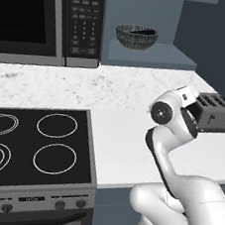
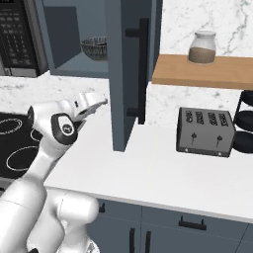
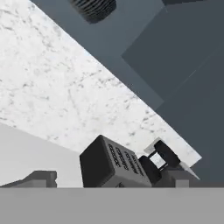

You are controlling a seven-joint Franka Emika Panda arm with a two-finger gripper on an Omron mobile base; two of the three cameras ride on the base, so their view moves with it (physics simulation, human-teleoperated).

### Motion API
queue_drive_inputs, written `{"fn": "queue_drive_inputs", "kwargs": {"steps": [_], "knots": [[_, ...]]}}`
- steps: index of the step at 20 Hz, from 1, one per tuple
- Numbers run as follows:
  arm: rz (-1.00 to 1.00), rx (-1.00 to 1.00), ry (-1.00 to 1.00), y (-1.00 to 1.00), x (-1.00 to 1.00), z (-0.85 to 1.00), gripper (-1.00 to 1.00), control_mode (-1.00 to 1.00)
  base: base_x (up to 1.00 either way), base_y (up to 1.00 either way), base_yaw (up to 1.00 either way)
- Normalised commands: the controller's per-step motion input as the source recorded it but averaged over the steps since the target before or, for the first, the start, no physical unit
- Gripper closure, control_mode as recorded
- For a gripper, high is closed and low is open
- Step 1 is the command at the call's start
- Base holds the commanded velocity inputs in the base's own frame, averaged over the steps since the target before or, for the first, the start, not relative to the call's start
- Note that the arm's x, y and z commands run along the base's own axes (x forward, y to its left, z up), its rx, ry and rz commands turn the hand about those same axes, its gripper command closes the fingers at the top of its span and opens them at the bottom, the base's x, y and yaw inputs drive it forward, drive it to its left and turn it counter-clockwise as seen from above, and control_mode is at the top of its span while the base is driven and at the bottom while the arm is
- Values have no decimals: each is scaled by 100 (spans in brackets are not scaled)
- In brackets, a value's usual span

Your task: Pick up the bowls on the counter and stack them on top of one another in the open cabinet. Place the smaller bowl on top of the larger bowl.

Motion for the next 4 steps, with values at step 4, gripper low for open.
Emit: {"fn": "queue_drive_inputs", "kwargs": {"steps": [4], "knots": [[0, 5, 0, -100, -100, -99, -100, -100, 0, 0, 0]]}}
